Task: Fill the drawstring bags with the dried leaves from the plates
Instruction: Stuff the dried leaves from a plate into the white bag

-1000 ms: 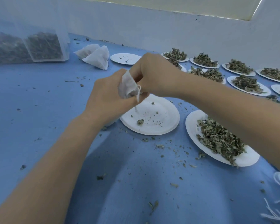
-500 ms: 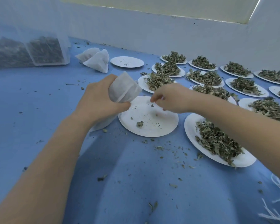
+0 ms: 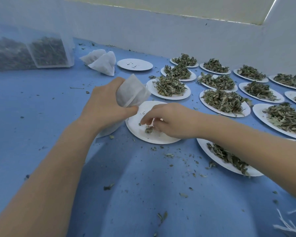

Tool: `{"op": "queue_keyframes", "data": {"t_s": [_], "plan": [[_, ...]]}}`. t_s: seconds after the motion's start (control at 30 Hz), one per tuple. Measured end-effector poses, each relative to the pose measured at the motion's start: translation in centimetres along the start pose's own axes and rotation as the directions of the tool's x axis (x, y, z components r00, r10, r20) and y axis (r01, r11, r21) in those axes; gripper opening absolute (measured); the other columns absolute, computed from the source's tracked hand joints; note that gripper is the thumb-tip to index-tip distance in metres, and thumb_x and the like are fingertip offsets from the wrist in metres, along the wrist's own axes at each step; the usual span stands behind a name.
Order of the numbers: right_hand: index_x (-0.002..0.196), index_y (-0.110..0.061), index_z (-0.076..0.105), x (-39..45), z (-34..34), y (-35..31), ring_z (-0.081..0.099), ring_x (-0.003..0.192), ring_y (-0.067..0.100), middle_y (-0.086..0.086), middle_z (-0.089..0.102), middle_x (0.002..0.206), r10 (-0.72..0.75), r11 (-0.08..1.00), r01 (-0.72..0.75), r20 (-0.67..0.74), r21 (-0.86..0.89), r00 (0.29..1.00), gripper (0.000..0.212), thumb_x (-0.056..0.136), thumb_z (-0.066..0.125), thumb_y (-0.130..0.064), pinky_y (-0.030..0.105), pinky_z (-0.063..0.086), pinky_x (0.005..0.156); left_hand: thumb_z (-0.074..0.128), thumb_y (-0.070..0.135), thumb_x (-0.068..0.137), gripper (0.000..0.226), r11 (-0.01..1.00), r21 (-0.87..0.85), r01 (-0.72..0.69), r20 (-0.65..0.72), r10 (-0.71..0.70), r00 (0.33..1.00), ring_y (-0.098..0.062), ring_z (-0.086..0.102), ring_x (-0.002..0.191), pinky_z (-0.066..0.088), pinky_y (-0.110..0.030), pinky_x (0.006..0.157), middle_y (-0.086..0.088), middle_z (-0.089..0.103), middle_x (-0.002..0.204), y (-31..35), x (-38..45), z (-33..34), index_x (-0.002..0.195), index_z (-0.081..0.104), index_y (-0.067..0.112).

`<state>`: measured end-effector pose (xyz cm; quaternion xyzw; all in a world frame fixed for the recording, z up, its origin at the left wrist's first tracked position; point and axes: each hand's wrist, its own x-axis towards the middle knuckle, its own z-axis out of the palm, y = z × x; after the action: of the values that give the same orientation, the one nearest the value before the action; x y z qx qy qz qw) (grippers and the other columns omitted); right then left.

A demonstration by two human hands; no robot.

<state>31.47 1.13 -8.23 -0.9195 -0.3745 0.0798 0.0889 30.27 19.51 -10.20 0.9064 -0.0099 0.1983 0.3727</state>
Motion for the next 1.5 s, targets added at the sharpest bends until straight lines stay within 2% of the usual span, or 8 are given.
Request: {"op": "queue_keyframes", "data": {"t_s": [0.47,0.63,0.83,0.97,1.07,1.23,1.37,1.5], "plan": [[0.094,-0.021,0.076,-0.3,-0.2,-0.1,0.057,0.072,0.000,-0.005,0.073,0.085,0.086,0.993,-0.070,-0.186,0.091,0.979,0.021,0.079,0.066,-0.011,0.006,0.042,0.075,0.074,0.034,0.066,0.040,1.000,0.008,-0.011,0.048,0.011,0.999,-0.014,0.048,0.087,0.034,-0.019,0.059,0.019,0.054,0.083,-0.2,0.0,0.1,0.098,0.050,0.037],[0.095,-0.021,0.075,-0.1,-3.9,0.7,0.060,0.068,-0.009,-0.008,0.071,0.085,0.232,0.918,-0.020,-0.496,0.396,0.837,0.018,0.079,0.072,-0.013,0.005,0.046,0.079,0.073,0.036,0.066,0.041,0.999,0.024,-0.034,0.083,0.032,0.996,-0.009,0.046,0.086,0.032,-0.018,0.060,0.018,0.054,0.085,-0.2,0.0,0.2,0.098,0.049,0.040],[0.103,-0.023,0.072,0.6,-3.9,-0.7,0.065,0.090,-0.004,-0.011,0.072,0.096,0.080,0.905,0.095,-0.386,0.416,0.919,0.026,0.083,0.069,-0.008,0.018,0.049,0.090,0.075,0.033,0.063,0.039,0.997,-0.004,-0.081,0.090,0.081,0.993,-0.003,0.049,0.077,0.033,-0.014,0.060,0.020,0.057,0.080,-0.2,-0.2,0.1,0.094,0.052,0.039],[0.112,-0.027,0.065,-0.4,-3.7,0.5,0.063,0.098,-0.002,-0.009,0.070,0.103,0.201,0.874,0.022,-0.403,0.486,0.893,0.026,0.089,0.062,-0.015,0.019,0.047,0.093,0.074,0.033,0.064,0.037,0.999,-0.003,-0.038,0.081,0.038,0.996,-0.013,0.048,0.085,0.035,-0.023,0.061,0.017,0.055,0.082,-0.4,0.1,0.0,0.090,0.049,0.039],[0.136,-0.026,0.045,-1.4,-2.8,1.2,0.050,0.121,0.008,-0.007,0.055,0.132,0.322,0.918,-0.242,-0.236,0.314,0.917,0.055,0.086,0.061,-0.044,0.015,0.037,0.089,0.075,0.033,0.066,0.036,1.000,0.002,0.004,0.090,-0.004,0.996,-0.017,0.048,0.090,0.035,-0.030,0.062,0.008,0.057,0.087,-0.8,0.3,-0.1,0.094,0.051,0.035],[0.149,-0.026,0.006,-1.8,0.0,0.9,0.027,0.137,0.025,0.004,0.021,0.153,0.490,0.858,-0.496,0.075,0.133,0.868,0.132,0.045,0.063,-0.084,0.037,0.033,0.098,0.077,0.037,0.067,0.041,0.998,-0.010,0.063,0.097,-0.061,0.993,-0.018,0.050,0.094,0.039,-0.031,0.067,0.006,0.058,0.092,-1.5,0.1,-0.2,0.099,0.054,0.028],[0.148,-0.022,-0.014,-0.9,1.1,0.9,0.022,0.139,0.033,0.013,0.016,0.154,0.553,0.821,-0.561,0.102,0.104,0.827,0.153,0.034,0.062,-0.089,0.047,0.027,0.107,0.070,0.050,0.052,0.043,0.988,-0.084,0.130,0.084,-0.123,0.989,-0.015,0.048,0.091,0.033,-0.023,0.061,0.016,0.053,0.087,-1.6,-0.2,-0.5,0.087,0.051,0.033],[0.149,-0.021,-0.007,-0.7,1.5,0.7,0.027,0.135,0.035,0.015,0.024,0.149,0.556,0.827,-0.558,0.045,0.067,0.830,0.150,0.034,0.060,-0.090,0.047,0.029,0.104,0.075,0.042,0.058,0.044,0.961,-0.219,0.168,0.002,-0.172,0.985,-0.014,0.053,0.092,0.041,-0.023,0.067,0.015,0.057,0.086,-1.7,-0.9,-0.3,0.094,0.058,0.024]]}}
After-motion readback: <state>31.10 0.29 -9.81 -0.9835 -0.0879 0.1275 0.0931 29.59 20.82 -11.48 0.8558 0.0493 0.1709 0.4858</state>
